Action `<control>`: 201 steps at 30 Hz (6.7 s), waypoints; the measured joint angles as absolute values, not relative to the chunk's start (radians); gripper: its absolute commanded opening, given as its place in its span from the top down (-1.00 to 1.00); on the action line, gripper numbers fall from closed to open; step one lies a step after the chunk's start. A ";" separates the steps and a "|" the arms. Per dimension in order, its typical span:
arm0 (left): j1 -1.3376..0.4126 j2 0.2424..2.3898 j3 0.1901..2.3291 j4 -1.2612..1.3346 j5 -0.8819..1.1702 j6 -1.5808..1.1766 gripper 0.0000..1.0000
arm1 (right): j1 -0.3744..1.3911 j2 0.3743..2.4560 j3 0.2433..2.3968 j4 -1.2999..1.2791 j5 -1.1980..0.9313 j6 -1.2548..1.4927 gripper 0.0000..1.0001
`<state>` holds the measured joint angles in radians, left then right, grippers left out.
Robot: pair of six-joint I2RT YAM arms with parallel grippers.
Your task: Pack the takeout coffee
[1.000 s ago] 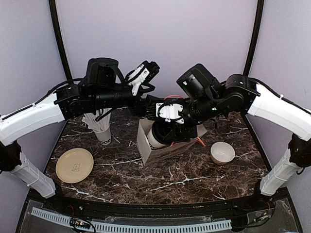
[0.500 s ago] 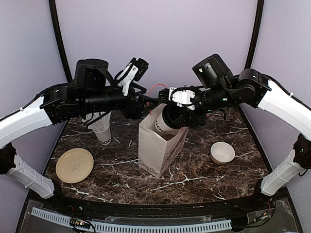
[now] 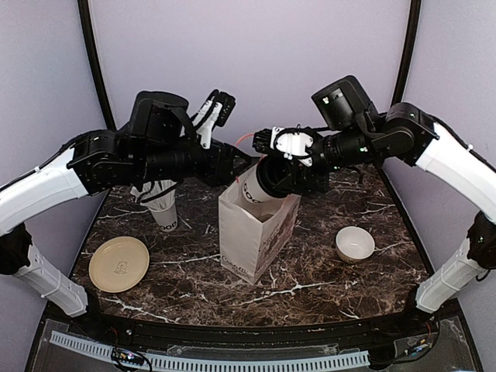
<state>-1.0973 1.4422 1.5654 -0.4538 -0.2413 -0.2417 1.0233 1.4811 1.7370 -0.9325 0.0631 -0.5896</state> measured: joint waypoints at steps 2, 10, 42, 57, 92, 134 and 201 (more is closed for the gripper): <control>-1.098 1.401 1.559 -0.429 -0.248 -0.242 -0.13 | 1.018 1.483 1.766 -0.931 0.062 -0.590 -0.08; -1.068 1.379 1.625 -0.406 -0.356 -0.194 -0.29 | 0.954 1.477 1.854 -0.919 0.073 -0.603 -0.09; -0.818 1.789 1.926 -0.406 0.088 -0.041 1.00 | 0.620 1.272 1.708 -0.867 -0.096 -0.583 -0.10; -0.871 1.808 1.951 -0.414 0.191 0.020 1.00 | 0.735 1.293 1.699 -0.951 -0.183 -0.651 -0.08; -0.939 1.531 1.678 -0.329 -0.176 0.150 -0.22 | 1.164 1.387 1.541 -1.018 0.028 -0.766 0.01; -0.857 1.530 1.485 -0.233 -0.264 0.062 -0.20 | 1.220 1.238 1.200 -0.830 0.260 -0.757 -0.01; -0.826 1.505 1.386 -0.196 -0.251 0.068 -0.21 | 1.357 1.269 1.078 -0.757 0.405 -0.794 0.01</control>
<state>-0.8265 1.5055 1.3857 -0.1959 -0.2508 0.0681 1.3575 1.2686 1.0782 -0.7574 0.4049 -0.7944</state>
